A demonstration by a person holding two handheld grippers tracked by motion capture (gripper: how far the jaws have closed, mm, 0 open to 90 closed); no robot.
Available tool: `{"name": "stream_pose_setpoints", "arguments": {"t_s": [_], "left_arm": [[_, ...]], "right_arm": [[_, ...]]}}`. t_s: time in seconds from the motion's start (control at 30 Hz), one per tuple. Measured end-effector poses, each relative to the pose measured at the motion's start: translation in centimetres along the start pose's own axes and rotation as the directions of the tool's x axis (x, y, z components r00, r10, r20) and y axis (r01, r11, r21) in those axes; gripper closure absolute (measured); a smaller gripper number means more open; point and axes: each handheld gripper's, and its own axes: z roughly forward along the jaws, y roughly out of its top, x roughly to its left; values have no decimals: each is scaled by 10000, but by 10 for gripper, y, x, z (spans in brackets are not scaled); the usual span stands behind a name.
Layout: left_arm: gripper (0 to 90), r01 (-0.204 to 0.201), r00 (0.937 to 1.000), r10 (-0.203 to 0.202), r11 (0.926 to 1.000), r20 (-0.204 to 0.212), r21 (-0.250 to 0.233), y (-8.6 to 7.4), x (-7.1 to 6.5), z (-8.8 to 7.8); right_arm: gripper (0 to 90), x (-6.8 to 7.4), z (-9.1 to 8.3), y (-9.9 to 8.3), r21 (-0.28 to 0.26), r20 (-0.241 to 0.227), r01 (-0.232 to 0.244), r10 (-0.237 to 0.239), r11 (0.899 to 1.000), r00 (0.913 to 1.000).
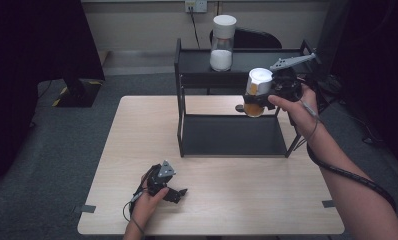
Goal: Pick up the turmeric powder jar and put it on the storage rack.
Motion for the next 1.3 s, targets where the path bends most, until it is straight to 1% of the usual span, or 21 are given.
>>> {"name": "stream_pose_setpoints", "arguments": {"t_s": [0.33,0.43,0.5,0.77,0.97,1.13,1.23,1.3], "left_arm": [[0,-3,10000,3,10000,7,7,0,0,0],[0,-1,10000,1,10000,5,4,0,0,0],[0,-4,10000,4,10000,6,12,0,0,0],[0,-1,10000,1,10000,5,4,0,0,0],[0,-2,10000,2,10000,3,7,0,0,0],[0,-7,10000,7,10000,0,6,0,0,0],[0,-19,10000,19,10000,0,16,0,0,0],[0,-6,10000,6,10000,1,5,0,0,0]], "right_arm": [[300,-3,-9,16,-119,178,0,2,9999,9998],[301,-5,-12,20,-197,131,-54,57,9998,9999],[300,-5,-14,23,-171,162,15,-12,9999,9999],[301,-6,-22,36,-204,224,-5,9,9998,9997],[301,-7,-25,48,-167,272,47,-42,9999,9996],[301,-10,-26,56,-210,212,-30,35,9998,9998],[301,-14,-27,60,-288,128,-193,196,9994,9997],[301,-14,-27,65,-317,168,-197,202,9993,9997]]}}
